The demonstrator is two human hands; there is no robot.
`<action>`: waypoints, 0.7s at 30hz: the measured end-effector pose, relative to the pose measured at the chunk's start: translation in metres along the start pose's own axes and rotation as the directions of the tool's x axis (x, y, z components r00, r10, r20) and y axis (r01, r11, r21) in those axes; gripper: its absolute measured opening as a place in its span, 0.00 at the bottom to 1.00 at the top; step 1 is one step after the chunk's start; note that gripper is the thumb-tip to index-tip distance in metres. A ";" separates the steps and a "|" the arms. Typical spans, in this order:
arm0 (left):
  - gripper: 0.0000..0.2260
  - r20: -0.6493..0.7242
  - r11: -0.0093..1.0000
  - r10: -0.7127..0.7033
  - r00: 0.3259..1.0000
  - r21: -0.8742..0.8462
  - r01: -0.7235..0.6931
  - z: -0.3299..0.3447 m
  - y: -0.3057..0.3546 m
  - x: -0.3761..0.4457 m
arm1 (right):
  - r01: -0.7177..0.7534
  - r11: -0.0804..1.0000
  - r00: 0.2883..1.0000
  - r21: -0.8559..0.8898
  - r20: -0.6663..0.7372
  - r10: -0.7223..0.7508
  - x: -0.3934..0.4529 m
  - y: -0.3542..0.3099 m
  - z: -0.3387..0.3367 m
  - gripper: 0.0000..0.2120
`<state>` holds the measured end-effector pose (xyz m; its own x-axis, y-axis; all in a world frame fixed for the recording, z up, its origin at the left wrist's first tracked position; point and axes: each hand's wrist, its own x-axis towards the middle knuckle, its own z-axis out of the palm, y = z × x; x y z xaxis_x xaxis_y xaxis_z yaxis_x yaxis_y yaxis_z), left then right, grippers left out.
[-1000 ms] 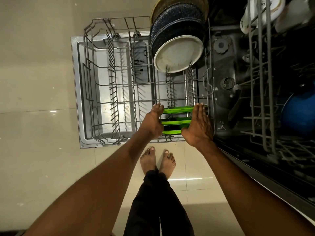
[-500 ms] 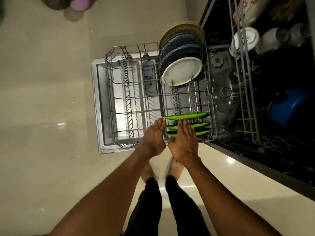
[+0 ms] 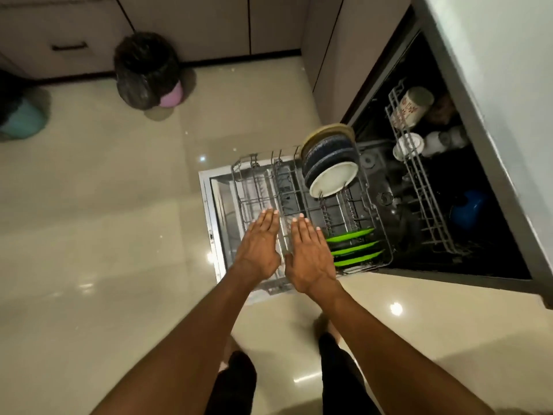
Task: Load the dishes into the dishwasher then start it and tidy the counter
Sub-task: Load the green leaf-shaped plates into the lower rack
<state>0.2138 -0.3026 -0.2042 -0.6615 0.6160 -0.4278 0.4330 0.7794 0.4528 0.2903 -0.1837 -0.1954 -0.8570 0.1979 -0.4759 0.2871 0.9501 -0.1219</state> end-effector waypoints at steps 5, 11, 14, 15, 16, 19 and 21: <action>0.39 -0.033 0.996 0.032 0.999 0.087 -0.029 -0.097 -0.062 -0.043 | -0.056 0.993 0.995 0.107 -0.074 0.064 0.004 -0.094 -0.056 0.36; 0.39 -0.177 0.988 0.070 0.982 0.148 -0.044 -0.211 -0.109 -0.050 | -0.036 0.993 0.984 0.113 -0.169 0.055 0.041 -0.171 -0.129 0.35; 0.38 -0.207 0.983 0.097 0.973 0.171 -0.062 -0.258 -0.125 -0.036 | -0.021 0.993 0.970 0.118 -0.239 0.049 0.068 -0.196 -0.168 0.35; 0.38 -0.205 0.982 0.106 0.973 0.175 -0.070 -0.270 -0.129 -0.031 | -0.017 0.994 0.965 0.108 -0.258 0.045 0.078 -0.203 -0.179 0.35; 0.38 -0.207 0.981 0.116 0.971 0.177 -0.079 -0.285 -0.133 -0.024 | -0.014 0.995 0.959 0.103 -0.279 0.043 0.092 -0.212 -0.192 0.35; 0.37 -0.208 0.973 0.144 0.967 0.205 -0.101 -0.322 -0.145 0.006 | -0.028 0.993 0.943 0.117 -0.326 0.065 0.135 -0.235 -0.227 0.35; 0.34 -0.211 0.966 0.175 0.962 0.227 -0.126 -0.347 -0.154 0.032 | -0.041 0.991 0.929 0.131 -0.360 0.086 0.167 -0.247 -0.252 0.35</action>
<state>-0.0870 -0.4424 -0.0162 -0.6895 0.7049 -0.1666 0.6406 0.7008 0.3138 -0.0315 -0.3250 -0.0248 -0.9256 0.3522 -0.1385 0.3753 0.9014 -0.2157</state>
